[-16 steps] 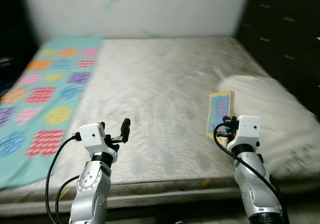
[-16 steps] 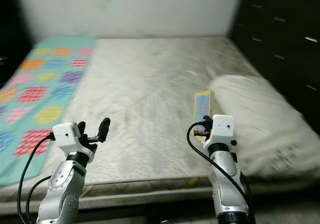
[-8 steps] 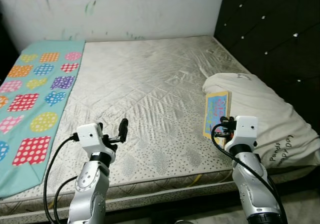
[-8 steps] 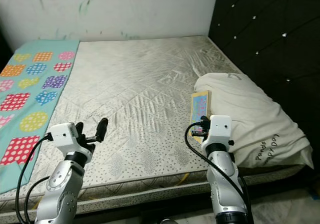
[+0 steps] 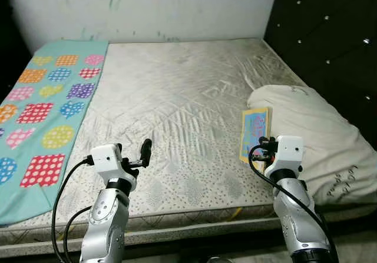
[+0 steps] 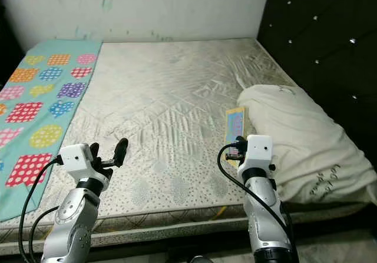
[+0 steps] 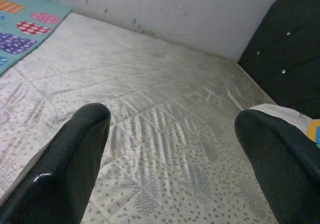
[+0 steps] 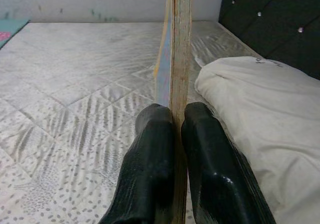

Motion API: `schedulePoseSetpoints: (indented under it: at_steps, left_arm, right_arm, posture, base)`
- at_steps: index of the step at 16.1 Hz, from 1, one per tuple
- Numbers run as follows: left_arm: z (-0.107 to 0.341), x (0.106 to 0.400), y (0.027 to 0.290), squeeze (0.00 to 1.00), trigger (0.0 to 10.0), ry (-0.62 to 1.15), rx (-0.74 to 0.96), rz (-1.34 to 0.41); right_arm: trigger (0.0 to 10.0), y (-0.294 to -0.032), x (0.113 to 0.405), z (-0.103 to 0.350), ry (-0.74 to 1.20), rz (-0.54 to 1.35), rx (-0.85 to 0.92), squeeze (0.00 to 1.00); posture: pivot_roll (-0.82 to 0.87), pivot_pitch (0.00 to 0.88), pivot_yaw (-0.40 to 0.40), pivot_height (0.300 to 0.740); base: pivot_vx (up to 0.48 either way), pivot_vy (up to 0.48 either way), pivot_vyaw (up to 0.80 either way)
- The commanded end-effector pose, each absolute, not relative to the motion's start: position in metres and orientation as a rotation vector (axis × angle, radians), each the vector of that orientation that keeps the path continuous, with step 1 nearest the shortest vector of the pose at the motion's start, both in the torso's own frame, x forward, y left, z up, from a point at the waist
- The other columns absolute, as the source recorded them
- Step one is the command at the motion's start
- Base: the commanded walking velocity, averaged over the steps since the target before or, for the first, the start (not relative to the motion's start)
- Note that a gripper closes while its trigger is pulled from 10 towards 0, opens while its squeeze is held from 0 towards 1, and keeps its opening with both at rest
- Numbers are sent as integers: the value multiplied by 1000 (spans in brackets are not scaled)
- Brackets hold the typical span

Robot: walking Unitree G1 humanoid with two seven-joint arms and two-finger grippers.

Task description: Clean up the room

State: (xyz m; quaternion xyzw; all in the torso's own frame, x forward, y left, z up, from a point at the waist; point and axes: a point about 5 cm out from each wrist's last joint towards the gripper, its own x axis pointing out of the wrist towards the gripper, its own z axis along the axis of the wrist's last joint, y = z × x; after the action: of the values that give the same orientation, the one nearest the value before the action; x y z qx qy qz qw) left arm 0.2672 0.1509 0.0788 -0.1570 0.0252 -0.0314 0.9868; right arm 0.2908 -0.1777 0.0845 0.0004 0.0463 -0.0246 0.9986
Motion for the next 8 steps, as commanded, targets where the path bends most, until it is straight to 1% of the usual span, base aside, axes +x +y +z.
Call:
schedulePoseSetpoints:
  at_steps: [1, 8]
  left_arm:
    - [81, 269, 149, 0, 10000, 44, -305, -70]
    - [81, 269, 149, 0, 10000, 46, -306, -65]
  right_arm:
    - [10000, -178, 296, 96, 34, -47, -9, 0]
    - [10000, -178, 296, 96, 35, -46, -13, 0]
  posture:
    - [-141, 0, -4, 740]
    - [-142, 0, -4, 740]
  base:
    - [0, -277, 0]
    - [0, -293, 0]
